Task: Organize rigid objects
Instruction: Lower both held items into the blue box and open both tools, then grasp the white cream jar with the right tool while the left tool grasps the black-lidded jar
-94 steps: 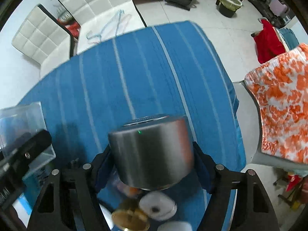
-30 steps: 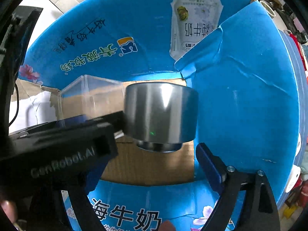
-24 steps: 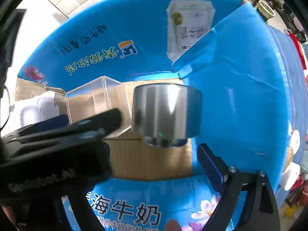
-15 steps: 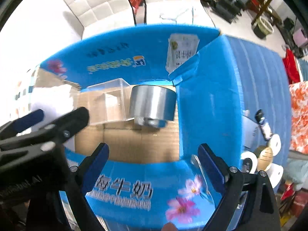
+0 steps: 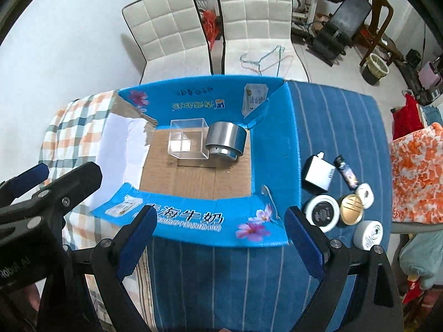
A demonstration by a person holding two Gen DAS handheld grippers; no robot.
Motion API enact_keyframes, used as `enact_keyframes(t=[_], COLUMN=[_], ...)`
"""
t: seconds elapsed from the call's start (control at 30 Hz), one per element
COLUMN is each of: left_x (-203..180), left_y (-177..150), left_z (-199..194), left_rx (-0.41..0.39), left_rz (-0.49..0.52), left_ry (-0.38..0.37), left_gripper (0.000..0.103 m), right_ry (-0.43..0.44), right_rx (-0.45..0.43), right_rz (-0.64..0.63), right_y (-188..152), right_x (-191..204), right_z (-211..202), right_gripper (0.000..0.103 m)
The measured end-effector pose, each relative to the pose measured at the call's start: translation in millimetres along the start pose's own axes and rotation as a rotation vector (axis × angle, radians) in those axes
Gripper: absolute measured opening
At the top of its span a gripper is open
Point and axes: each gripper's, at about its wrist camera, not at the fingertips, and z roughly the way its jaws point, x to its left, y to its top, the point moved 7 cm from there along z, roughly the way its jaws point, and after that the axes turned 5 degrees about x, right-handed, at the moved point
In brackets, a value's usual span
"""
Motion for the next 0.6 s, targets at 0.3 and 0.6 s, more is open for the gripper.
enact_keyframes(t=[0.3, 0.6], left_x=[-11, -86], left_y=[-14, -29], left_z=[-51, -32], left_rx=[-0.089, -0.041], left_rz=[0.005, 0.127], left_ry=[-0.020, -0.143], left_gripper=[0.103, 0.103], right_ry=[0.040, -0.023], right_rx=[-0.060, -0.056], right_rz=[-0.008, 0.192], right_y=[-21, -48], right_x=[-6, -118], right_z=[-57, -58], right_gripper=[0.095, 0.095])
